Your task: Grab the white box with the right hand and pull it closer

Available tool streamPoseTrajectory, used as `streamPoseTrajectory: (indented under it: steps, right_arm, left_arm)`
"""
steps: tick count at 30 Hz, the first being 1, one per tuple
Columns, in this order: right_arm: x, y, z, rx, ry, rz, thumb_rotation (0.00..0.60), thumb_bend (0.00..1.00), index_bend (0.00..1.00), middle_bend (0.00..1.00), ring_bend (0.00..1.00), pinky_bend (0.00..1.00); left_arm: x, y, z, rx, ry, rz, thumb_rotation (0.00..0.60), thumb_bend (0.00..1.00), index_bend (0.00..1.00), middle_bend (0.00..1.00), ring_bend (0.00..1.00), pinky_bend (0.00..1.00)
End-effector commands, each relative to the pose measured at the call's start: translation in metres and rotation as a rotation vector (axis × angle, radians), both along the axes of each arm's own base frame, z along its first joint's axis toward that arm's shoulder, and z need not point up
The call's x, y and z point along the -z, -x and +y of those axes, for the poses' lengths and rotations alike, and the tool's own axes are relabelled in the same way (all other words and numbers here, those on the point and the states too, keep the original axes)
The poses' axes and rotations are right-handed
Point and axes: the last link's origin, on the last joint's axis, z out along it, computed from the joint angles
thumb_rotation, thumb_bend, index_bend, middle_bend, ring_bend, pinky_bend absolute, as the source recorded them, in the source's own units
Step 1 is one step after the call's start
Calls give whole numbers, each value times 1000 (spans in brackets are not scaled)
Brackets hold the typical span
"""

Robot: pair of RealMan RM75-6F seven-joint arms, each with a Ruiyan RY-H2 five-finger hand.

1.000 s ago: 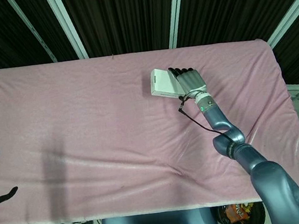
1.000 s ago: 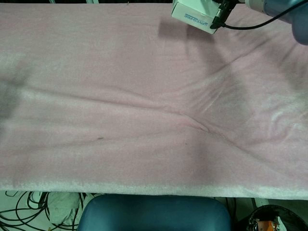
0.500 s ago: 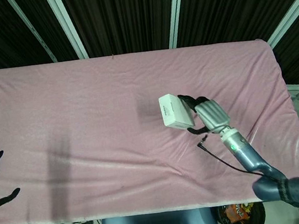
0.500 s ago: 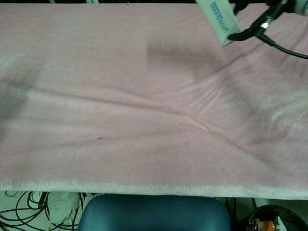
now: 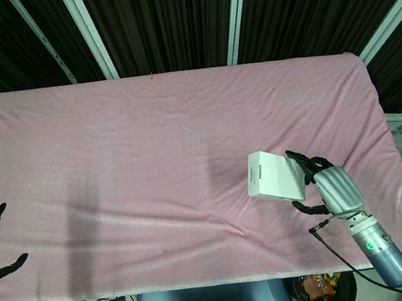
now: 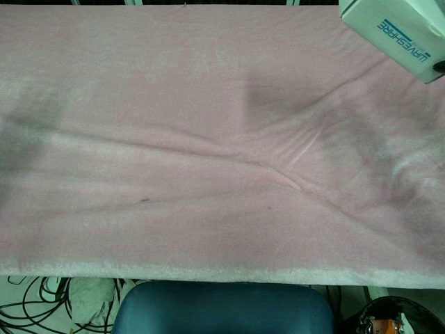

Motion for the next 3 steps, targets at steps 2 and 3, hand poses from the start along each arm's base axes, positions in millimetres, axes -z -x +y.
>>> streamPoseTrajectory:
  steps: [2, 3]
  right_arm:
    - [-7, 1, 17, -15, -5, -7, 600, 445, 0, 598, 510, 257]
    - [-8, 1, 19, -16, -6, -12, 600, 445, 0, 598, 510, 257]
  left_arm:
    - [0, -1, -1, 6, 1, -1, 600, 0, 0, 0, 0, 0]
    - [0, -1, -1, 7, 1, -1, 600, 0, 0, 0, 0, 0]
